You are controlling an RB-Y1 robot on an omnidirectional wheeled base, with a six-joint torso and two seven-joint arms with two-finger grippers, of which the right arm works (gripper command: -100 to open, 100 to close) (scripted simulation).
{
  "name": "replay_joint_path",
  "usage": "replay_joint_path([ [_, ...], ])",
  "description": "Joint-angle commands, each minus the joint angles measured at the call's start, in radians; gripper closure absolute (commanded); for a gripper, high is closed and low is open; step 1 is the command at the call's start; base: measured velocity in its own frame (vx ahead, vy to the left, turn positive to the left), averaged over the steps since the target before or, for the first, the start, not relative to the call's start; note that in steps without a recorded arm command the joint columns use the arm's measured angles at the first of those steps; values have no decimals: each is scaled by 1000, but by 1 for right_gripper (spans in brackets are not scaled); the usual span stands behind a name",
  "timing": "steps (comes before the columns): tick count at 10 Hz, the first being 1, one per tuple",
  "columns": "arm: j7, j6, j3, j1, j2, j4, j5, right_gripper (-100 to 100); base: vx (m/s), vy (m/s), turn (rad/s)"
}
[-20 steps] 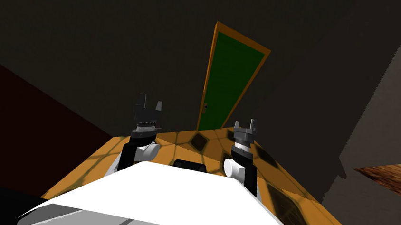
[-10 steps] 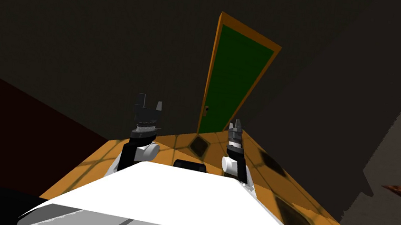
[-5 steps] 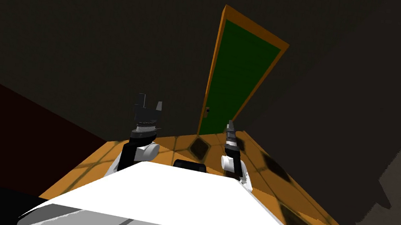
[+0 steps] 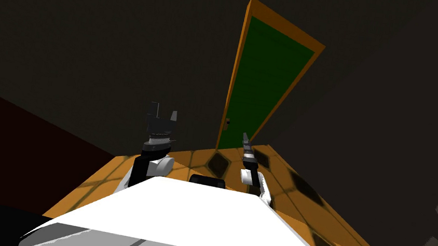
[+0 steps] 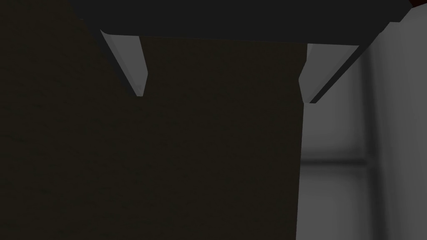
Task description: Pull the door open
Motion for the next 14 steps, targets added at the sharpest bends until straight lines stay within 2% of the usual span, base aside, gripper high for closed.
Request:
replay_joint_path([
  [1,39,-7,-3,-19,-13,50,32,-100,94,8,25],
  [3,84,-12,-5,-45,-27,104,72,-100,99,5,23],
  [4,84,-12,-5,-45,-27,111,72,-100,76,12,8],
  [7,151,-19,-9,-83,-48,198,131,-100,79,13,20],
  [8,151,-19,-9,-83,-48,199,131,-100,65,7,9],
  [14,278,-32,-16,-153,-86,364,243,-100,90,15,20],
])
